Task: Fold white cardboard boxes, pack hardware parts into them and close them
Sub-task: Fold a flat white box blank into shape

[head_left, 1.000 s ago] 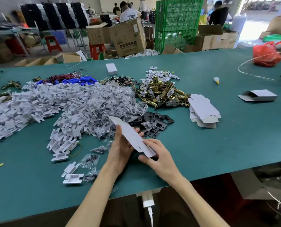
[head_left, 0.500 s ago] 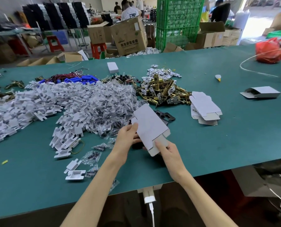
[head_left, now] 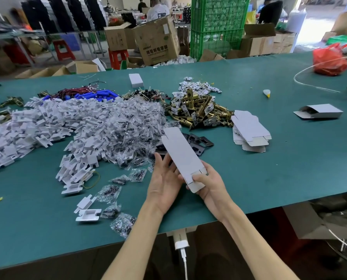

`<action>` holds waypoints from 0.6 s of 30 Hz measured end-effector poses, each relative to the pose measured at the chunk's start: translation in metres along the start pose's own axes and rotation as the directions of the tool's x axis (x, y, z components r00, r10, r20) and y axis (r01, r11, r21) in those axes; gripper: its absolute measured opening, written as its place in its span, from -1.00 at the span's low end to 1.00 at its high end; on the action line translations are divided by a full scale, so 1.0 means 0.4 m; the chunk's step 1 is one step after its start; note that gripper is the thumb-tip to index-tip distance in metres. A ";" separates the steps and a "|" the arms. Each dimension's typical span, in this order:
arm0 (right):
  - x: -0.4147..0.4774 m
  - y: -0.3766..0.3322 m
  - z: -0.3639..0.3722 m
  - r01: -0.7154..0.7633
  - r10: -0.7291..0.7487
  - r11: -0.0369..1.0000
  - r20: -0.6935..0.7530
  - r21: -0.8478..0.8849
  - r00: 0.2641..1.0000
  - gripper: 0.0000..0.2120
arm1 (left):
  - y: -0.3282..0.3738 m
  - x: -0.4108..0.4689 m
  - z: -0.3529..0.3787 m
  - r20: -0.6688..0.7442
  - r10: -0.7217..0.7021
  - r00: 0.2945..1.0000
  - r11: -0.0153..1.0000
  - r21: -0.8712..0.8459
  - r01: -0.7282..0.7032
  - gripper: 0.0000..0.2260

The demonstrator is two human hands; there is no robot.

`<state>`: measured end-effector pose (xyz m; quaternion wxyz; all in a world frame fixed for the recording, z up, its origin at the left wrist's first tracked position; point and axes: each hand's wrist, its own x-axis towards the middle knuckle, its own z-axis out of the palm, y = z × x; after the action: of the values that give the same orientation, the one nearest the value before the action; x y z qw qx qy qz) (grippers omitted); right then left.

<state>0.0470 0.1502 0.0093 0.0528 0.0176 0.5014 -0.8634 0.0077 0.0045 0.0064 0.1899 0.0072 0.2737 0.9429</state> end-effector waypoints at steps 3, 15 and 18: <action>0.000 -0.002 -0.004 -0.055 0.055 0.998 -0.007 0.020 0.998 -0.53 | 0.009 -0.005 -0.002 0.048 -0.002 0.999 0.998 0.066 -0.002 -0.43; -0.007 -0.003 0.006 -0.073 0.072 0.997 -0.023 -0.025 0.997 -0.62 | 0.054 -0.024 -0.015 0.207 -0.145 0.968 0.933 0.355 0.064 -0.10; -0.008 -0.005 0.005 -0.086 0.086 0.996 0.000 -0.005 0.996 -0.54 | 0.057 -0.027 -0.010 0.174 -0.132 0.976 0.942 0.329 0.068 -0.10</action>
<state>0.0500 0.1496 0.0123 0.0900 0.0390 0.5023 -0.8591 0.0093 -0.0193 0.0160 0.2598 0.1158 0.4035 0.8696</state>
